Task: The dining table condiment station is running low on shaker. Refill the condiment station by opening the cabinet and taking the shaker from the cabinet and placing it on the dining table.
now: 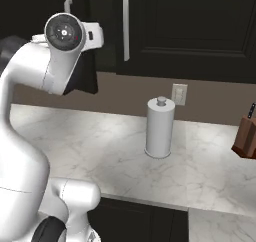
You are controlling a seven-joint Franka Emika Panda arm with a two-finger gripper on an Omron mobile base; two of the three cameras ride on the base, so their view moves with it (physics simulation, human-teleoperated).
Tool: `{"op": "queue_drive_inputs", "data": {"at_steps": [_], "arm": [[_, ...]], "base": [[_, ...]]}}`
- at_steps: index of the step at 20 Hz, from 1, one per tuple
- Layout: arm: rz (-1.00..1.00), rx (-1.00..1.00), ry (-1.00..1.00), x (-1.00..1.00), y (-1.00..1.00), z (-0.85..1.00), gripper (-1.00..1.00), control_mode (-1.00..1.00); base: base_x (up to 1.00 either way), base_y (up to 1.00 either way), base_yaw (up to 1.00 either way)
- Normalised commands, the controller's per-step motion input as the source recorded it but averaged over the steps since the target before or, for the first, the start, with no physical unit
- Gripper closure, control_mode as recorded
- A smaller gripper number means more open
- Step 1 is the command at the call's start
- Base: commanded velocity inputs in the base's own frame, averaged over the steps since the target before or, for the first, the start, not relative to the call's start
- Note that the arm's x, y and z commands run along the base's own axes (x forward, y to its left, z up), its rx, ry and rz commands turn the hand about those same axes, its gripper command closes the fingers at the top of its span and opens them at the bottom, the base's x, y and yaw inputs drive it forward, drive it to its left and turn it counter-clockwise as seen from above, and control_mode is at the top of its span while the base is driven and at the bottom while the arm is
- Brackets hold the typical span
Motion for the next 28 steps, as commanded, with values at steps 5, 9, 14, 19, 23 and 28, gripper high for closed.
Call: {"op": "queue_drive_inputs", "data": {"at_steps": [5, 9, 14, 19, 23, 28], "arm": [[0.31, 0.00, 0.05, -1.00, 0.12, 0.16, 1.00, -1.00], [0.18, -0.01, 0.10, -0.74, 0.11, 0.28, -1.00, -1.00], [-0.06, 0.00, 0.05, -0.43, -0.07, 0.05, -1.00, -1.00], [-0.41, 0.09, 0.03, -0.16, -0.53, -0.28, -1.00, -1.00], [-0.45, 0.37, 0.11, -0.01, -0.66, -0.32, -1.00, -1.00], [-0.21, 0.67, 0.19, -0.11, -0.94, -0.17, -1.00, -1.00]], "base": [[0.00, 0.00, 0.00], [0.00, 0.00, 0.00], [0.00, 0.00, 0.00], [0.00, 0.00, 0.00], [0.00, 0.00, 0.00], [0.00, 0.00, 0.00]]}}
